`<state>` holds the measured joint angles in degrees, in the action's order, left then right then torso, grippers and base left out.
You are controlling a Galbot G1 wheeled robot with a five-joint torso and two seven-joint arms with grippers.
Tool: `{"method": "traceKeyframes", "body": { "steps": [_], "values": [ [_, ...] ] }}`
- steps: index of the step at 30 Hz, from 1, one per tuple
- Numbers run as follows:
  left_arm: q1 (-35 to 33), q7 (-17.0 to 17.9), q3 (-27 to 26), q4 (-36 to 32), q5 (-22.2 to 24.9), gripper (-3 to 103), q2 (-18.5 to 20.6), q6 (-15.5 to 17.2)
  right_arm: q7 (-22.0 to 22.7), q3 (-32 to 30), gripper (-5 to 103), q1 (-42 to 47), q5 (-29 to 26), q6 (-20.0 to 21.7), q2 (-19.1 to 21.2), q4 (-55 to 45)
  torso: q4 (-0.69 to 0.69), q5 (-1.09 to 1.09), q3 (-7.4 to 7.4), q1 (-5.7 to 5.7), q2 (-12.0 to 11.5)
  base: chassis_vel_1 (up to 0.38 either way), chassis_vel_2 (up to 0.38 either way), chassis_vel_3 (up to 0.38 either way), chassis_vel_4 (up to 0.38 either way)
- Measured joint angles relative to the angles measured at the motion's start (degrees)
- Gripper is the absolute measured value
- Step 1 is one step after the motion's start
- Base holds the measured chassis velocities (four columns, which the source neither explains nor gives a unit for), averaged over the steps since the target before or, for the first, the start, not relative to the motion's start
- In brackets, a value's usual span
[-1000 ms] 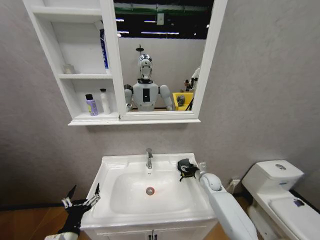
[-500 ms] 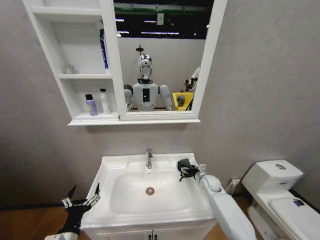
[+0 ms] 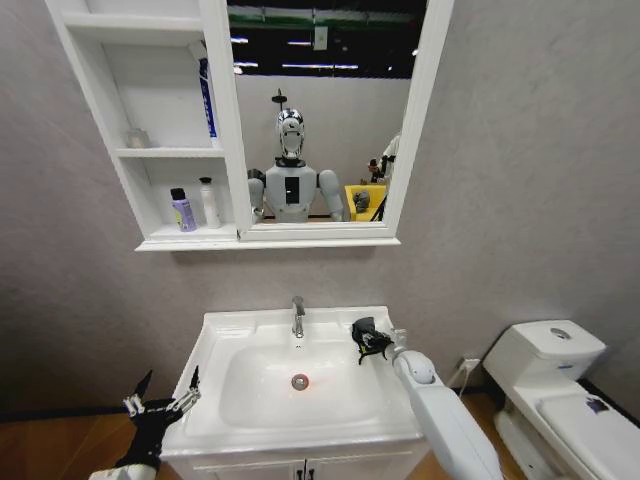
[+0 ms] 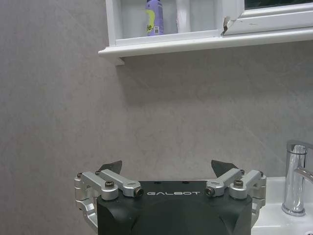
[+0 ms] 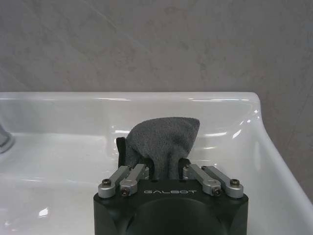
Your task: Move facial cleanser and shampoo from washbasin to cabinet, then wipe washbasin with towel.
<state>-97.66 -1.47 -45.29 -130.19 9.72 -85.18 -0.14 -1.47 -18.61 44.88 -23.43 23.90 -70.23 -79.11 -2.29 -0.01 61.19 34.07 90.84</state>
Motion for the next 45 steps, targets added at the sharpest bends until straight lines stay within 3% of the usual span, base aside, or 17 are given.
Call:
{"method": "traceKeyframes", "body": {
  "steps": [3, 5, 10, 14, 20, 28, 40, 45],
  "values": [
    [0.00, 0.00, -0.01, 0.00, 0.00, 100, 0.00, 0.00, 2.17, 0.70, 24, 2.39, -1.74, 0.84, 0.01, -3.52, 0.00, 0.00, 0.00, 0.00, 0.00, 0.000, 0.000, 0.000, 0.000],
    [0.00, -0.02, 0.00, 0.00, 0.00, 100, 0.00, 0.00, 9.14, 3.67, 8, 8.85, -4.90, 4.06, -1.50, -13.46, 0.00, 0.01, -0.01, -0.01, 0.00, 0.000, 0.000, 0.000, 0.000],
    [0.00, -0.01, -0.01, 0.00, 0.00, 100, 0.00, 0.00, 15.76, 6.80, 4, 13.01, -5.32, 6.45, -4.52, -17.36, 0.01, 0.00, -0.01, -0.01, 0.01, 0.000, 0.000, 0.000, 0.000],
    [0.00, -0.01, -0.01, 0.00, 0.00, 100, 0.00, 0.00, 17.52, 5.90, 4, 13.17, -4.14, 6.15, -5.22, -14.57, 0.00, 0.00, 0.00, -0.01, 0.00, 0.000, 0.000, 0.000, 0.000],
    [0.00, -0.01, -0.01, 0.00, 0.00, 100, 0.00, 0.00, 17.17, 4.18, 4, 12.98, -2.96, 5.34, -4.58, -12.71, 0.00, 0.00, 0.00, -0.01, 0.01, 0.000, 0.000, 0.000, 0.000],
    [0.00, 0.00, -0.01, 0.00, 0.00, 100, 0.00, 0.00, 13.54, 4.47, 4, 11.49, -1.66, 3.81, -5.31, -6.88, 0.00, 0.01, -0.01, -0.01, 0.01, 0.000, 0.000, 0.000, 0.000],
    [0.00, 0.01, -0.01, 0.00, 0.00, 100, 0.00, 0.00, 8.04, 7.91, 4, 6.39, 3.43, -0.62, -10.81, 4.32, 0.00, -0.03, -0.01, 0.00, 0.01, 0.000, 0.000, 0.000, 0.000],
    [0.00, 0.01, -0.01, 0.00, 0.00, 100, 0.00, 0.00, 4.03, 9.51, 4, 3.98, 6.74, -3.20, -14.89, 9.29, 0.01, -0.02, -0.02, 0.00, 0.01, 0.000, 0.000, 0.000, 0.000]
  ]
}}
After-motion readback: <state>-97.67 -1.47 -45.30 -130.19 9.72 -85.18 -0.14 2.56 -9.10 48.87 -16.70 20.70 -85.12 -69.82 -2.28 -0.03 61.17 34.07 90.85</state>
